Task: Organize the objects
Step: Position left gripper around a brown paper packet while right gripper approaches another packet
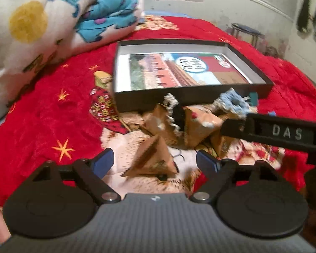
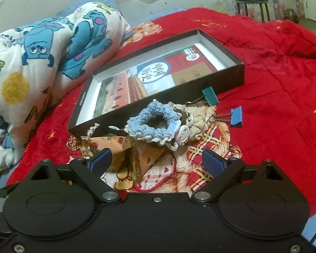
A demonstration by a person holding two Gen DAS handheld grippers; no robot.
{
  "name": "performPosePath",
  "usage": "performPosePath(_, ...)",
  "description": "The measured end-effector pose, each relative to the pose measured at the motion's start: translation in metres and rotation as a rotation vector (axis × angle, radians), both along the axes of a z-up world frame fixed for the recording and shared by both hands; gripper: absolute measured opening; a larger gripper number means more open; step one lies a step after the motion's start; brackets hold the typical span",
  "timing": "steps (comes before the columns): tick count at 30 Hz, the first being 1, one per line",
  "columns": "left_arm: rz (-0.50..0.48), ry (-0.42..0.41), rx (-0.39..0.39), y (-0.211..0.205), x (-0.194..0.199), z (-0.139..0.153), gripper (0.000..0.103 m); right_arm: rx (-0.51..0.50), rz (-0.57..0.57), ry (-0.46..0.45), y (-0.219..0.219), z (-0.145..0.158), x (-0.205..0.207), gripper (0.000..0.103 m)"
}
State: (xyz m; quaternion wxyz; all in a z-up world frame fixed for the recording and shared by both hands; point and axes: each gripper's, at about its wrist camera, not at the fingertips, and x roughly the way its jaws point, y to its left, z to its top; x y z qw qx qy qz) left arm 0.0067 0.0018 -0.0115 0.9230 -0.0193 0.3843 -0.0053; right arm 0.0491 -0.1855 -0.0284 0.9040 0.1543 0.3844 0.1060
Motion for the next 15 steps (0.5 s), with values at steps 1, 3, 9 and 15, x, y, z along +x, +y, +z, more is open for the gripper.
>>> performPosePath(1,0.01,0.0,-0.018,0.003,0.001,0.0,0.091,-0.005,-0.006,0.003,0.0,-0.001,0.001,0.09)
performPosePath(3,0.029,0.005,-0.037,0.006,0.002,-0.002,0.09,-0.015,-0.017,0.009,0.001,-0.004,0.003,0.089)
performPosePath(9,0.025,0.03,-0.01,0.005,0.003,-0.005,0.084,-0.032,-0.022,0.014,0.004,-0.009,0.008,0.085)
performPosePath(15,0.028,0.067,0.012,0.004,0.006,-0.012,0.079,0.0,0.012,0.018,0.007,-0.011,0.01,0.079)
